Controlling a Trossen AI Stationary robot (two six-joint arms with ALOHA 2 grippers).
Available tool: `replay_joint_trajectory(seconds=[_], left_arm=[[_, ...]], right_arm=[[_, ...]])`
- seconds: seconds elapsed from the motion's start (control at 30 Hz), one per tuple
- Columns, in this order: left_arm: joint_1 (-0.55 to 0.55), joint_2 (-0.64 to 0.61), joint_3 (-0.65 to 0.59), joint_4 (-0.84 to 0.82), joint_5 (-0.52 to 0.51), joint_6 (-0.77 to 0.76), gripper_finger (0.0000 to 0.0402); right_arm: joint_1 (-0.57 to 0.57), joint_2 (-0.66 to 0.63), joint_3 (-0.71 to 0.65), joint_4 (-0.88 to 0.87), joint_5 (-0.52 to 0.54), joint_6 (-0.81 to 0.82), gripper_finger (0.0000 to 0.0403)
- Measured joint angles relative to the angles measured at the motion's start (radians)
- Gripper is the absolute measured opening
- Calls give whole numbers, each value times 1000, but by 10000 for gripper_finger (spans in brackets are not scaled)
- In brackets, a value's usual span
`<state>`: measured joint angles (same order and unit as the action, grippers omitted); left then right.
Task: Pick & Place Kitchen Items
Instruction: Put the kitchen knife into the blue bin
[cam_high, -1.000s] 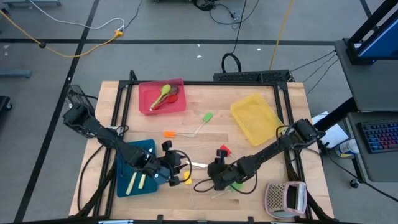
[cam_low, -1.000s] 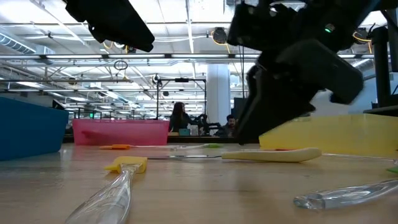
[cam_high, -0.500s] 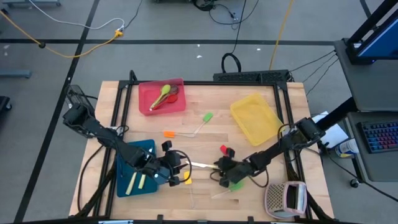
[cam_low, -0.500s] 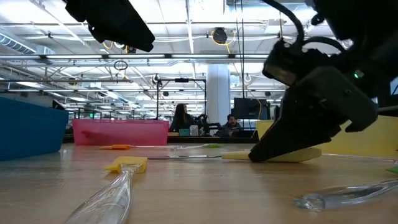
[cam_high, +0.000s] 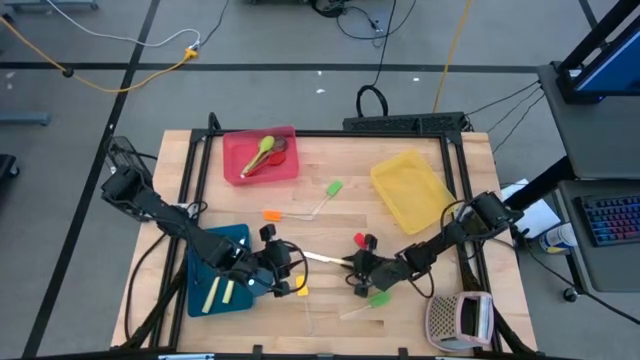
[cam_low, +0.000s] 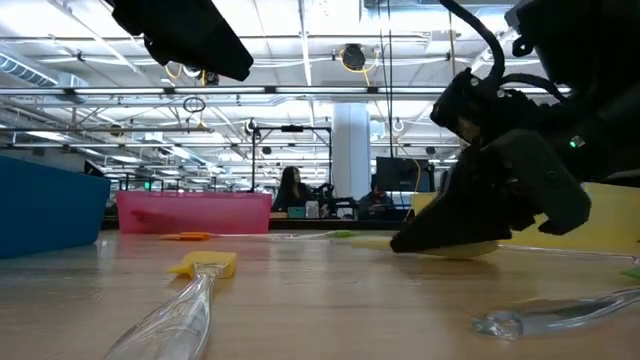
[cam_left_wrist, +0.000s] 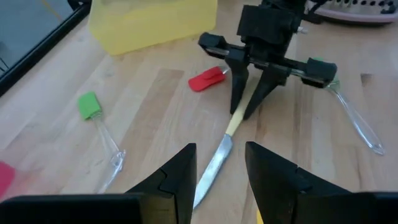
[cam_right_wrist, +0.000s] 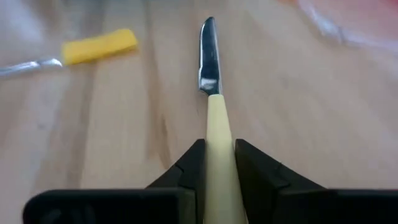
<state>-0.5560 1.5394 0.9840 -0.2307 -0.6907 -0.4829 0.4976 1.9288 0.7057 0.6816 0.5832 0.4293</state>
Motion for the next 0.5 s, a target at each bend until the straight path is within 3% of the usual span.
replay_joint_trajectory(seconds=[0.17, 0.4, 0.5], left_arm=[[3, 0, 0, -1, 4, 21, 143], [2, 0, 0, -4, -69, 29, 143], [-26, 0, 0, -3, -70, 33, 143]], right_arm=[[-3, -21, 43, 123, 35, -146, 58], [-3, -85, 89, 125, 105, -277, 60], [10, -134, 86, 37, 188, -284, 61]])
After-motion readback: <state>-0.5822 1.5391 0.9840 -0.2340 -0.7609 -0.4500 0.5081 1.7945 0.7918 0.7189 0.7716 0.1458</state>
